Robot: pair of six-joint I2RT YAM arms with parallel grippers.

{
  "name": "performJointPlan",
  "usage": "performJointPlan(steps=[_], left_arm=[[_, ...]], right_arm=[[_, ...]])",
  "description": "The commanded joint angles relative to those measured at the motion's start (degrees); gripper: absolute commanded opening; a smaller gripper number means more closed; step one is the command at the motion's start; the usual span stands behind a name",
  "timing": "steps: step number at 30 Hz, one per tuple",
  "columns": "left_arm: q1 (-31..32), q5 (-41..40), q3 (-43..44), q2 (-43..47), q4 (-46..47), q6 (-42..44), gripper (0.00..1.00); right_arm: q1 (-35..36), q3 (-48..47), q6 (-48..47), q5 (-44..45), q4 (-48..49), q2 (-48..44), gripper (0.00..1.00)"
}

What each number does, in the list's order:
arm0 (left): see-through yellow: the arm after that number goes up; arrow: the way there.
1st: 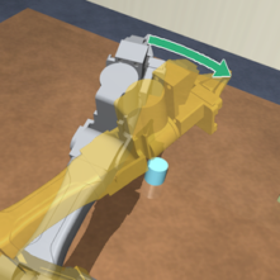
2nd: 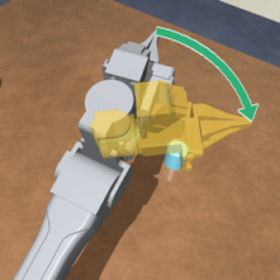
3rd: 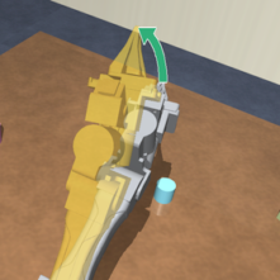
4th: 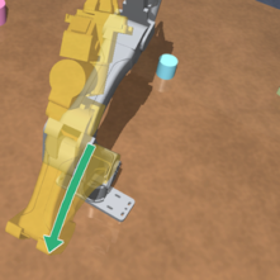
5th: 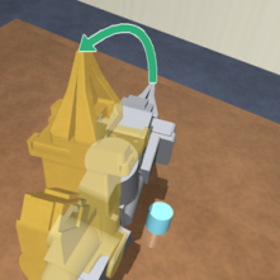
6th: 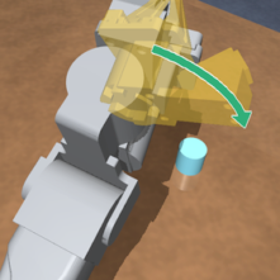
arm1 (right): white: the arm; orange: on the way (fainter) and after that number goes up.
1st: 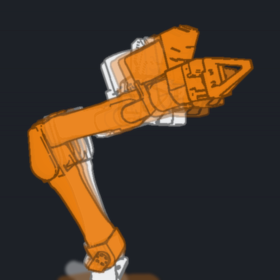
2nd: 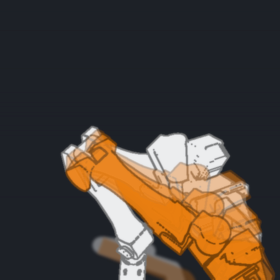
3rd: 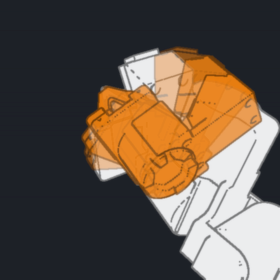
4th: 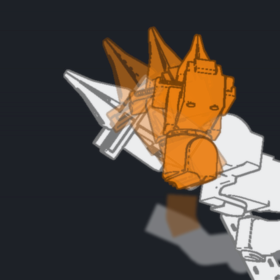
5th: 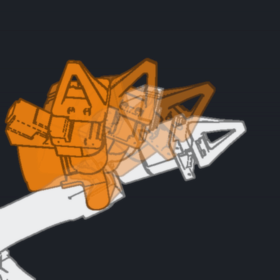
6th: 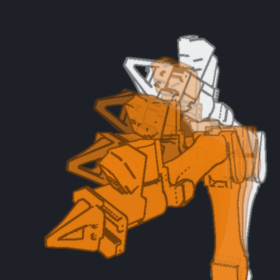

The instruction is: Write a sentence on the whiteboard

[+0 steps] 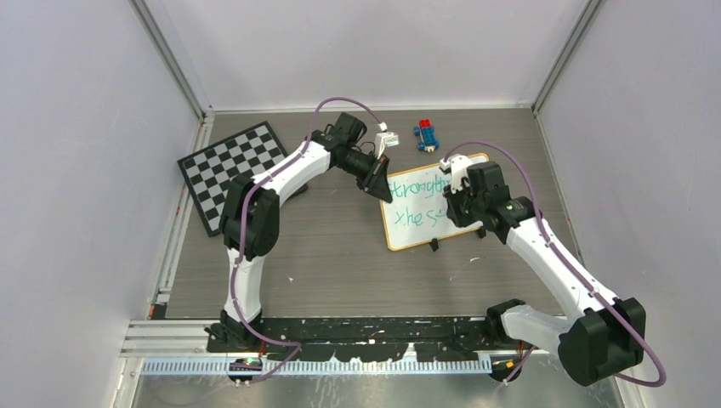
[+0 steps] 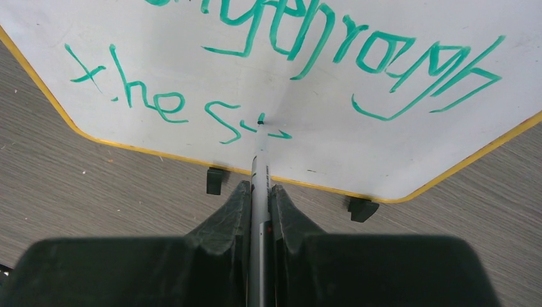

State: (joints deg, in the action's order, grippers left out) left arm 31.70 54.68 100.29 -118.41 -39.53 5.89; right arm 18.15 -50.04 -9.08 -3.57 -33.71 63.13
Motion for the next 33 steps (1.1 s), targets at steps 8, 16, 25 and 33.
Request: performJointPlan(steps=[8,16,25,33], left_arm=[[-0.1,0.4,2.1,-0.4,0.6,0.9,0.00],[-0.1,0.5,2.2,-0.4,0.6,0.8,0.00],[-0.1,0.4,2.1,-0.7,0.5,0.8,0.00],[0.0,0.5,2.1,-0.4,0.5,0.7,0.00]], right_arm=[[-0.3,0.4,-1.8,-0.4,-0.4,1.9,0.00],[-0.3,0.8,-3.0,-0.3,-1.4,2.3,0.00],[-0.3,0.6,-3.8,5.3,-0.8,1.0,0.00],[-0.5,-0.6,-2.2,0.4,0.3,-2.0,0.00]])
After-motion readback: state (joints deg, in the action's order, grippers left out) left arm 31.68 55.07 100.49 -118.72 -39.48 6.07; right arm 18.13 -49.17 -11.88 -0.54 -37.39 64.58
